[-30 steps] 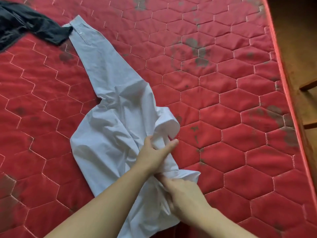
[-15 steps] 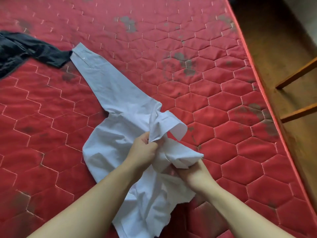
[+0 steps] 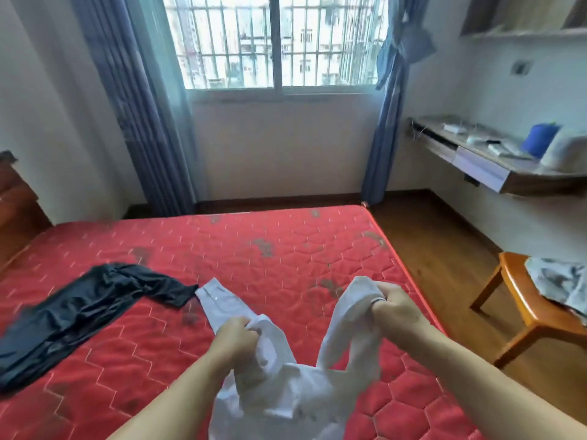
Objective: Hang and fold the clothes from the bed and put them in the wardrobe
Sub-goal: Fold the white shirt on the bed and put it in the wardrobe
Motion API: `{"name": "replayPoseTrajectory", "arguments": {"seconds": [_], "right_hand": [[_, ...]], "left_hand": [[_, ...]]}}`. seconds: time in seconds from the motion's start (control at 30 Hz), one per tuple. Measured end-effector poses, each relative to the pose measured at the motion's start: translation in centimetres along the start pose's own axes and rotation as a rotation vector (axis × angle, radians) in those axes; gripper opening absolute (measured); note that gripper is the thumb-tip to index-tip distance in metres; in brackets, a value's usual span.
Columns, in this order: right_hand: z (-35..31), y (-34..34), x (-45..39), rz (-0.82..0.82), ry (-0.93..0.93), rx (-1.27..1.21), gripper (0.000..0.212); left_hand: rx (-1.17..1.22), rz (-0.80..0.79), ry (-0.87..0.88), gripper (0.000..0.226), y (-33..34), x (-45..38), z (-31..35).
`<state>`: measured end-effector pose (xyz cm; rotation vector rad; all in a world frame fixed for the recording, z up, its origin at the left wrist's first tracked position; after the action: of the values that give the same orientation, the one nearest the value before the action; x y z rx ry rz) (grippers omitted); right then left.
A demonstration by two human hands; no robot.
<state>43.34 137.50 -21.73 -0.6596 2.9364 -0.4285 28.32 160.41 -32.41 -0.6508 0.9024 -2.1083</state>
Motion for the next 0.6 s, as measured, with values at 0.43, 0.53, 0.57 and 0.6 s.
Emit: {"name": "replayPoseTrajectory", "arguments": {"seconds": [0.43,0.53,0.57,0.6], "right_hand": [[-15.4,3.4,3.3,-0.186,-0.271,0.312,0.049],[-19.7,1.8,2.2,0.066,-0.395,0.382,0.030],[-20.5,0.9,1.7,0.113,-0.388,0.374,0.034],[-21.1,0.1,1.2,0.127,-0.362,0.340,0.032]], "left_hand": [[0.640,-0.104,0.385,0.023,-18.7,5.9,21.3],[0.507,-0.128,0.523,0.018,-20.7,7.3,22.2],[0.432,-0.113,0.558,0.023,-21.3,7.4,22.0],[0.337,-0.086,0.578,0.029,-21.9,7.4,21.5]]}}
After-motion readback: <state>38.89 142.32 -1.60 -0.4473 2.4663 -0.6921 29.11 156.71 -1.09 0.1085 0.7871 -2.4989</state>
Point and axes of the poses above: each hand's wrist, its own x-axis away from the middle knuckle, its own y-axis out of the palm, z = x × y, the point moved 10 cm from there along -x, towards the middle knuckle, and after that the axes turned 13 degrees about z, right-handed, at the moved point
